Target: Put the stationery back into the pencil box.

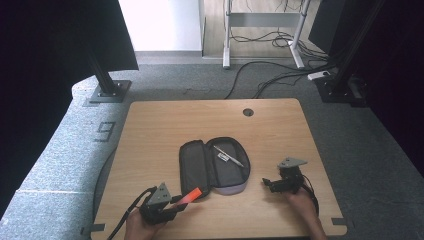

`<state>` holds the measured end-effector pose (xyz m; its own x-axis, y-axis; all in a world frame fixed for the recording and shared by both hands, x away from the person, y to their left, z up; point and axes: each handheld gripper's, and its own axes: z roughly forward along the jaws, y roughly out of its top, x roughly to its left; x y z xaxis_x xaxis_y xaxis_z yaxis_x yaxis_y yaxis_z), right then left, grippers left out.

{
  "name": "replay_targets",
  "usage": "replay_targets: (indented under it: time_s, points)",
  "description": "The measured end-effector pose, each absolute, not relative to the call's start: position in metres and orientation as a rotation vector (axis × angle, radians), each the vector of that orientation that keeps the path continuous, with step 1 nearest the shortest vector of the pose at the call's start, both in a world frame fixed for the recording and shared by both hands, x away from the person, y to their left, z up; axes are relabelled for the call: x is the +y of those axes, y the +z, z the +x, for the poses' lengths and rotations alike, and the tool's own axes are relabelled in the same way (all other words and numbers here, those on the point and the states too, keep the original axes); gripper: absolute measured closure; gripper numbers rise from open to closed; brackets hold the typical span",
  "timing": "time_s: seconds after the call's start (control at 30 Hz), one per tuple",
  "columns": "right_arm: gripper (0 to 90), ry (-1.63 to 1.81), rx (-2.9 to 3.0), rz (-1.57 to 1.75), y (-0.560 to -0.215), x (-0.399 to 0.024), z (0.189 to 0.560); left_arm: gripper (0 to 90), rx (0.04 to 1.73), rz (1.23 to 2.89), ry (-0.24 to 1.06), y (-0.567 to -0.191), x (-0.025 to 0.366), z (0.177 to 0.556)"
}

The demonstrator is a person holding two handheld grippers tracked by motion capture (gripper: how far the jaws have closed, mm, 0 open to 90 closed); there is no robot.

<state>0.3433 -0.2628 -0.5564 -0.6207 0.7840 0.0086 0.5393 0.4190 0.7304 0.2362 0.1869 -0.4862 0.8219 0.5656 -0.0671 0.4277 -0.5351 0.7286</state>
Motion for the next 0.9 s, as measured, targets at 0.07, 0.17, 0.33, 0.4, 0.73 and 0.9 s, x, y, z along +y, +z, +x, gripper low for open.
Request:
replay_targets:
  time_s: [0.07, 0.17, 0.33, 0.4, 0.73, 0.9]
  points:
    - [6.0, 1.023, 2.344, 1.140, -0.556, -0.263, 0.343, 66.6, 0.728, 2.210, 0.234, -0.484, 0.187, 0.238]
    - [6.0, 1.023, 2.344, 1.140, -0.556, -0.263, 0.343, 66.6, 0.728, 2.214, 0.257, -0.480, 0.185, 0.241]
    - [6.1, 1.023, 2.344, 1.138, -0.556, -0.263, 0.343, 66.5, 0.723, 2.206, 0.285, -0.475, 0.184, 0.245]
    - [6.2, 1.023, 2.344, 1.138, -0.556, -0.263, 0.343, 66.5, 0.724, 2.212, 0.300, -0.474, 0.183, 0.247]
    - [6.2, 1.023, 2.345, 1.139, -0.556, -0.263, 0.343, 66.5, 0.724, 2.215, 0.330, -0.466, 0.179, 0.258]
    - [6.2, 1.023, 2.344, 1.139, -0.556, -0.263, 0.343, 66.5, 0.726, 2.218, 0.329, -0.464, 0.175, 0.264]
